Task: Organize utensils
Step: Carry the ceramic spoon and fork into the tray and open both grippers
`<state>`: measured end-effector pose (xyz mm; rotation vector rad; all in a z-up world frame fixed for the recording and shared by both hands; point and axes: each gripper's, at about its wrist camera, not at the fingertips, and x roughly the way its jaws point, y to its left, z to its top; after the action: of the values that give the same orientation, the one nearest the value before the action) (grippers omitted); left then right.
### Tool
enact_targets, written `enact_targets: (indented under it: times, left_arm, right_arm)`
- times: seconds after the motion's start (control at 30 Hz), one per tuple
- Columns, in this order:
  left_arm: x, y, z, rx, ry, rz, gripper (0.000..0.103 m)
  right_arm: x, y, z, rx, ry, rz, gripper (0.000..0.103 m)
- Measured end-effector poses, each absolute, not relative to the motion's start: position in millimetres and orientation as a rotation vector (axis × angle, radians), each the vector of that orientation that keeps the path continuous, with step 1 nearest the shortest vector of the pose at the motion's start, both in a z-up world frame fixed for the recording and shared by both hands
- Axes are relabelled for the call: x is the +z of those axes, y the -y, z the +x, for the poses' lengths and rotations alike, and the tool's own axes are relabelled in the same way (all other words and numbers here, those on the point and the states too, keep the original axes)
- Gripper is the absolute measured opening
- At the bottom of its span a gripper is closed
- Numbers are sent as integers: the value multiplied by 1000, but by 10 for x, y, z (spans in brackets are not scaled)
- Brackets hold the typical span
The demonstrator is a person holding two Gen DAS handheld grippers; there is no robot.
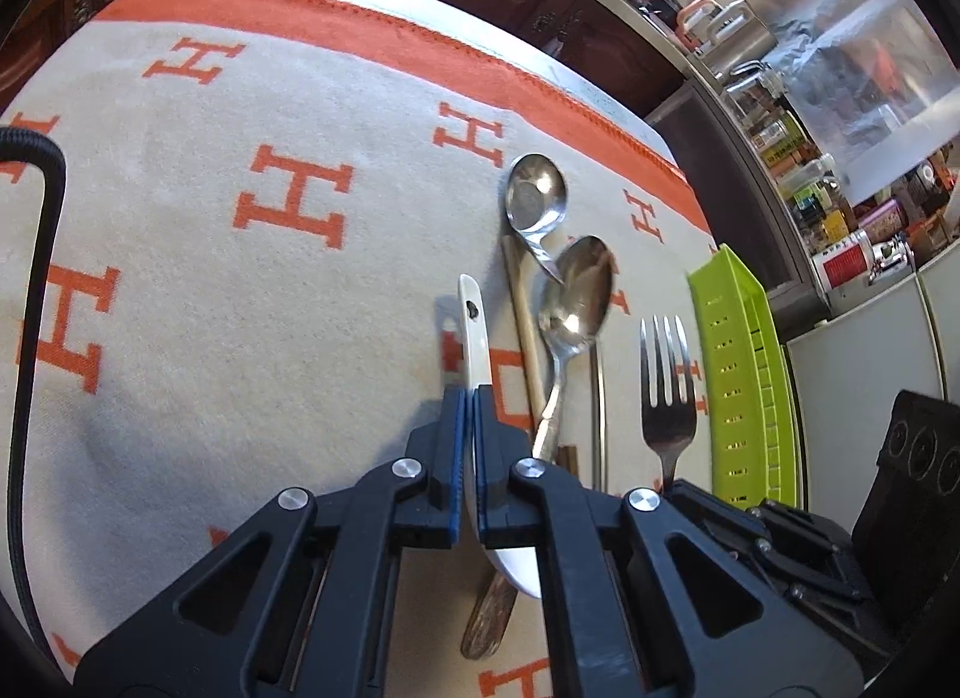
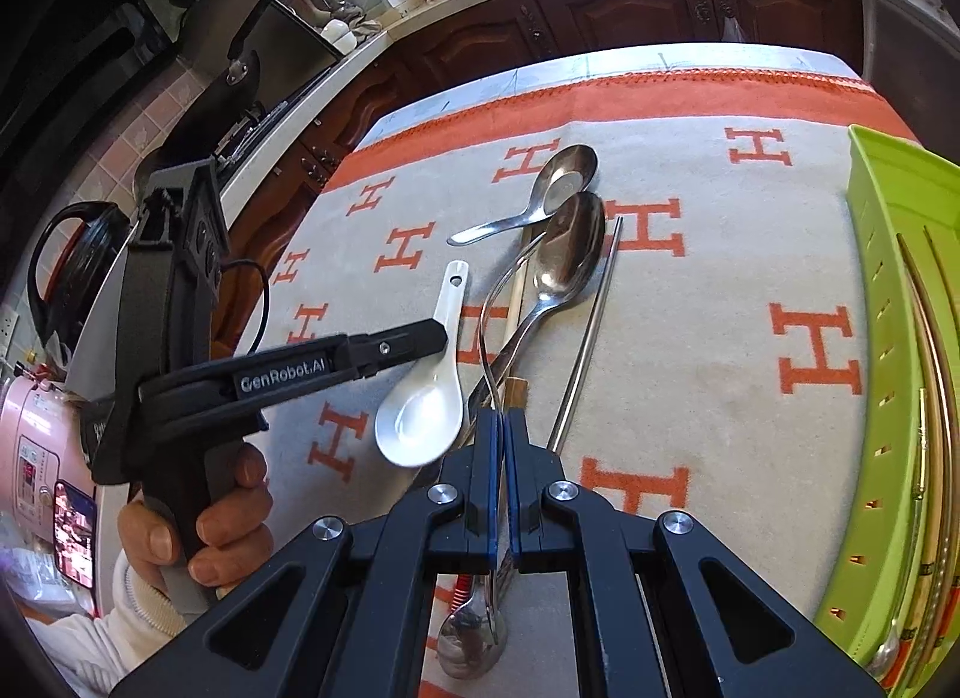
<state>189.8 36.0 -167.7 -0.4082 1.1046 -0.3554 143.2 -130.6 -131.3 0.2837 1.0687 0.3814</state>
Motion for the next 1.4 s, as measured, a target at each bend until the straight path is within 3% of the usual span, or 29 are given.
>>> enact_targets:
  times: [0.43,0.8,1.07,1.4]
  left_arm:
    - [-948,14,1429,-488,-986,-306,1]
    - [-408,976,1070,-692,-965,-187,1]
    - [-636,1823,1068,-762,-1070,-63,1]
    - [-1117,2246,1278,-706,-1170,-14,1]
  right_arm:
    - [-935,1826,1038,341,-960,357,2]
    - [-742,2859,618,157,-863,432,2]
    - [-929,3500,493,17,-876,416,2]
    - [-1279,3683,804,-23,-936,373,2]
